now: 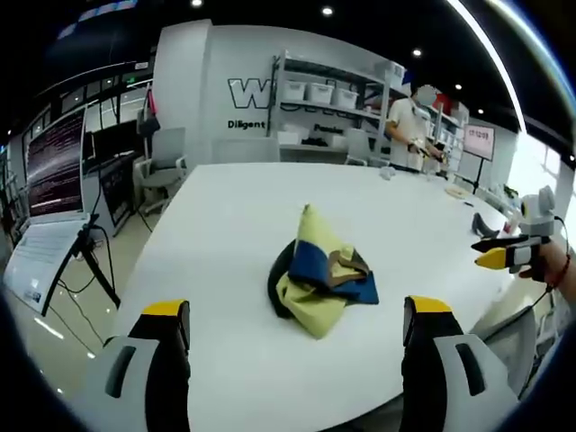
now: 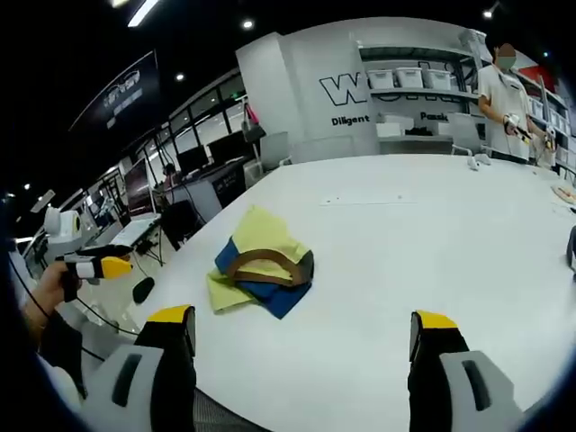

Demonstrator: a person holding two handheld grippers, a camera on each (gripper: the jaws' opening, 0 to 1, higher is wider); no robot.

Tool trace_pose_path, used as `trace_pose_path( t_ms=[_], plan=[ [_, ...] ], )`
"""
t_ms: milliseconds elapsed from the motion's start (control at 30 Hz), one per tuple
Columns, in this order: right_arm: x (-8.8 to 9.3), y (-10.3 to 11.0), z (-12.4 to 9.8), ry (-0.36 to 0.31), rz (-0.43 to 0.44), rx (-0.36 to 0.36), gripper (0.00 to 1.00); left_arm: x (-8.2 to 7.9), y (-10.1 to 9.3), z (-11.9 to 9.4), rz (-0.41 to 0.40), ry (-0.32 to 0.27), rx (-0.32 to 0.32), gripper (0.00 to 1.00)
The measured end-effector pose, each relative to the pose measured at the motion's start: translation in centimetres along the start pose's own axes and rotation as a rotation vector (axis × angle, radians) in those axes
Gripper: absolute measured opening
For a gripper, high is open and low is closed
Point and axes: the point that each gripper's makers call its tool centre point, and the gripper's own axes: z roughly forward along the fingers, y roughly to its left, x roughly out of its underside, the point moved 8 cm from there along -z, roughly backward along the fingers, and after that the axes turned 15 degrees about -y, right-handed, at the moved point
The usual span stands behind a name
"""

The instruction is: Fold the garment on the visible template until the final outline fits inside the template.

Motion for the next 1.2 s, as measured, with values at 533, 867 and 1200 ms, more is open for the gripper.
trace_pose_path(
  t_ms=[533, 867, 1200],
  plan=[
    [0.04, 0.15, -0.08, 0.004, 0.003, -0.005, 0.98, -0.26, 0.27, -0.04, 0.006, -0.014, -0.004, 0.96],
    [-0.16, 0.29, 0.04, 0.001, 0.0, -0.01, 0.98, -0.41, 0.35, 0.08, 0.008, -0.017, -0.002, 0.96],
    [-0.12, 0.57, 0.14, 0.004, 0.001, -0.017, 0.98, -0.34, 0.46, 0.06, 0.005, -0.012, -0.003, 0.94]
  ],
)
